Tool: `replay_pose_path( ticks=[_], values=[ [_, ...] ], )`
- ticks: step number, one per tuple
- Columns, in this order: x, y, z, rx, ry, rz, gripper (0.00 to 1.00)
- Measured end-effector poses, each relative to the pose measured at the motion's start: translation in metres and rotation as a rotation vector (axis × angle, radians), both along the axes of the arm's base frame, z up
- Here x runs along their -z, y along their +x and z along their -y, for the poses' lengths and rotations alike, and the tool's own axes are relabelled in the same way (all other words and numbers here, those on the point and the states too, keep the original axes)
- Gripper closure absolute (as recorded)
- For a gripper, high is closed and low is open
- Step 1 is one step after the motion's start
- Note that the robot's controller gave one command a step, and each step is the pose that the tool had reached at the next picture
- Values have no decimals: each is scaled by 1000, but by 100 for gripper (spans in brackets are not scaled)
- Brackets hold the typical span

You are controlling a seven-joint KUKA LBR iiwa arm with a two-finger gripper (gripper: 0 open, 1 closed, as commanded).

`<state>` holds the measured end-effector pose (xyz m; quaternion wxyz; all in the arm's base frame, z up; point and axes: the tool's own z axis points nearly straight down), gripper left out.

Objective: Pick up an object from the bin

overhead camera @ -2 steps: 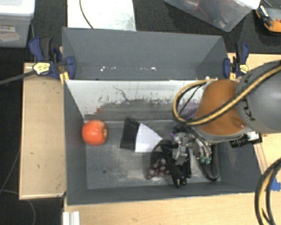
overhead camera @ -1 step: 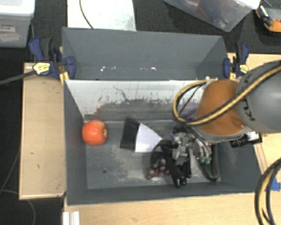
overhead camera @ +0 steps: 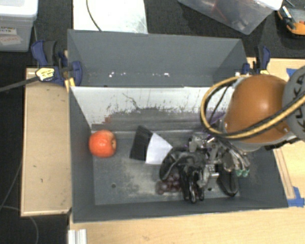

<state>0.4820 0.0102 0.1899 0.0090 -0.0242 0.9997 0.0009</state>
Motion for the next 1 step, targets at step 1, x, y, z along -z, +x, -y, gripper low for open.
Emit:
replay_pose_path(
  ticks=[1],
  values=[
    [-20,-5,-3,-31,0,5,0]
  ],
)
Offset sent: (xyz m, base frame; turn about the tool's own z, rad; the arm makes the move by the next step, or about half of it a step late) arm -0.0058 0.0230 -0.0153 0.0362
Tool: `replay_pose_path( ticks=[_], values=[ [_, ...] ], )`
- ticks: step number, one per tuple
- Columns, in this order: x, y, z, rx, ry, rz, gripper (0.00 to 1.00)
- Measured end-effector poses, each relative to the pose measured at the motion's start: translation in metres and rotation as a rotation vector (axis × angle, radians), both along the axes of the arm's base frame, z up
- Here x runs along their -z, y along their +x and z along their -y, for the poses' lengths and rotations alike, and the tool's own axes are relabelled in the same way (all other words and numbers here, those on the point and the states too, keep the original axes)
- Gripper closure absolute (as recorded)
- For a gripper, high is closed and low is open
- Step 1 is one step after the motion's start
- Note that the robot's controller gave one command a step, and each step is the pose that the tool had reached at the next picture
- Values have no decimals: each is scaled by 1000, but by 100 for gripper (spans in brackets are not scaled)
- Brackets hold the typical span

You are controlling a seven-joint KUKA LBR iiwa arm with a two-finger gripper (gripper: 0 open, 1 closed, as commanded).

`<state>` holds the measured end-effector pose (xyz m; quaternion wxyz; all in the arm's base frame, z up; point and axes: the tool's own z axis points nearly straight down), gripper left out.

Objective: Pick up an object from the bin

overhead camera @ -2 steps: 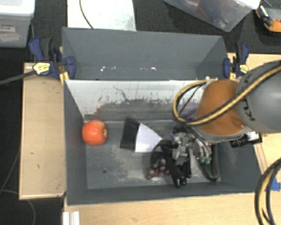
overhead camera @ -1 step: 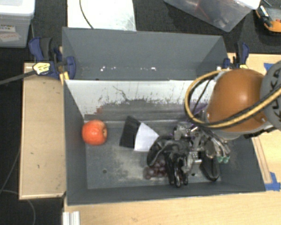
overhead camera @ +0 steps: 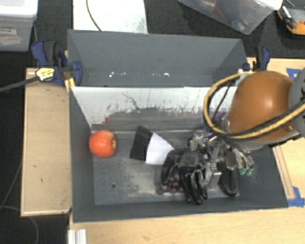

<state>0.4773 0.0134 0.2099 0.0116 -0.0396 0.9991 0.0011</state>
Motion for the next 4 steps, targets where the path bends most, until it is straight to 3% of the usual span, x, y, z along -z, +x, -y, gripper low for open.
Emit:
replay_pose_path(
  ticks=[1,2,3,4],
  values=[
    [36,-1,-20,66,3,2,0],
    [79,28,-31,7,0,4,0],
    [95,8,-30,-309,-8,8,0],
    [111,21,5,56,3,5,0]
  ],
)
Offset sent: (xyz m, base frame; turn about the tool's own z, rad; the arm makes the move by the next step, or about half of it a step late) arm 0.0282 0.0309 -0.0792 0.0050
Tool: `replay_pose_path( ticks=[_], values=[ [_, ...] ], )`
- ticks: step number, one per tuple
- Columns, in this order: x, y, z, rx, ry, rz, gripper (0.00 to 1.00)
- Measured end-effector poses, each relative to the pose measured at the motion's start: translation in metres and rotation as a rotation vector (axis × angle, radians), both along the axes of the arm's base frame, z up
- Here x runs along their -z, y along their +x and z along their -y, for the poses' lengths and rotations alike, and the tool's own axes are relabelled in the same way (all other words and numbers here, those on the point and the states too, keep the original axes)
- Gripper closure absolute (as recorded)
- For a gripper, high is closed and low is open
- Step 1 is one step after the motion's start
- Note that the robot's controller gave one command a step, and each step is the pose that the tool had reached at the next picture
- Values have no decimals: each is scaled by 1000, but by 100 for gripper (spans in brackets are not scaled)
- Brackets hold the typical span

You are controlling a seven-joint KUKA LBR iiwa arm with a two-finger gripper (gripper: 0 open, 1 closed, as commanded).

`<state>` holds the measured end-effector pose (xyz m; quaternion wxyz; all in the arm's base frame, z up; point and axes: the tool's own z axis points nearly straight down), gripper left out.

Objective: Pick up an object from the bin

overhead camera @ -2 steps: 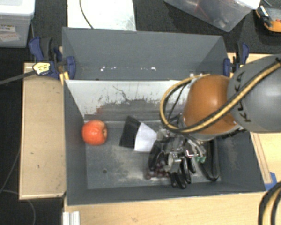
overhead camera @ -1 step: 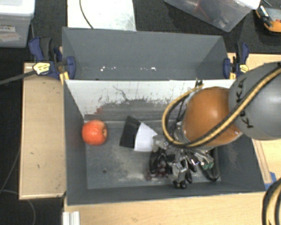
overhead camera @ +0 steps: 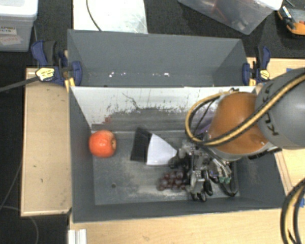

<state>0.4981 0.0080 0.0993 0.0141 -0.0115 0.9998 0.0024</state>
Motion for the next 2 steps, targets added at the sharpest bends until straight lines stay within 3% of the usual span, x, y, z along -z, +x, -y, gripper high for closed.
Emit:
replay_pose_path(
  ticks=[1,2],
  values=[
    [20,-10,-25,-284,-7,6,0],
    [22,-5,-21,-227,-5,6,0]
  ],
)
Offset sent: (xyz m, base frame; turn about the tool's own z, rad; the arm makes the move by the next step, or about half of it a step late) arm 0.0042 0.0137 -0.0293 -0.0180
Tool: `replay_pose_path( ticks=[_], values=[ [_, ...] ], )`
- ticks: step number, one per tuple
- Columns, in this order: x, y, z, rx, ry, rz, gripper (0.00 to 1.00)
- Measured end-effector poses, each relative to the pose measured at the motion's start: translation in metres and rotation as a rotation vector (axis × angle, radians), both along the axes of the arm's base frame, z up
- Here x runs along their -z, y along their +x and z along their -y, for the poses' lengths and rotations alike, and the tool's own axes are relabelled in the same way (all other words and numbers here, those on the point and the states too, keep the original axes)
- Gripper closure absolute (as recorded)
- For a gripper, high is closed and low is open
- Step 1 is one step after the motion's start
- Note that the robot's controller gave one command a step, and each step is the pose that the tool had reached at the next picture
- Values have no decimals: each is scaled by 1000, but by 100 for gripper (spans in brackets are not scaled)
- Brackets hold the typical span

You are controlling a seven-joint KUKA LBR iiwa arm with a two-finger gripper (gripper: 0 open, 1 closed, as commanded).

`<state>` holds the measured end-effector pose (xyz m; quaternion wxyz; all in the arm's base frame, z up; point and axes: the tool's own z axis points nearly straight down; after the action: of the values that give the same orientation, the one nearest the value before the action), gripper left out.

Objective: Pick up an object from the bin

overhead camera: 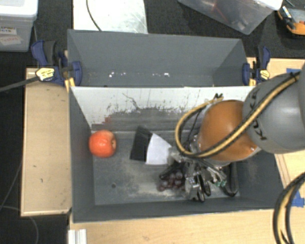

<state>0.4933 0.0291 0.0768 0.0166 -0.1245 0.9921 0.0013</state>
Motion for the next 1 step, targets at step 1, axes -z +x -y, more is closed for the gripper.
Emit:
replay_pose_path(
  ticks=[1],
  values=[
    [6,32,24,-131,-3,5,100]
  ],
)
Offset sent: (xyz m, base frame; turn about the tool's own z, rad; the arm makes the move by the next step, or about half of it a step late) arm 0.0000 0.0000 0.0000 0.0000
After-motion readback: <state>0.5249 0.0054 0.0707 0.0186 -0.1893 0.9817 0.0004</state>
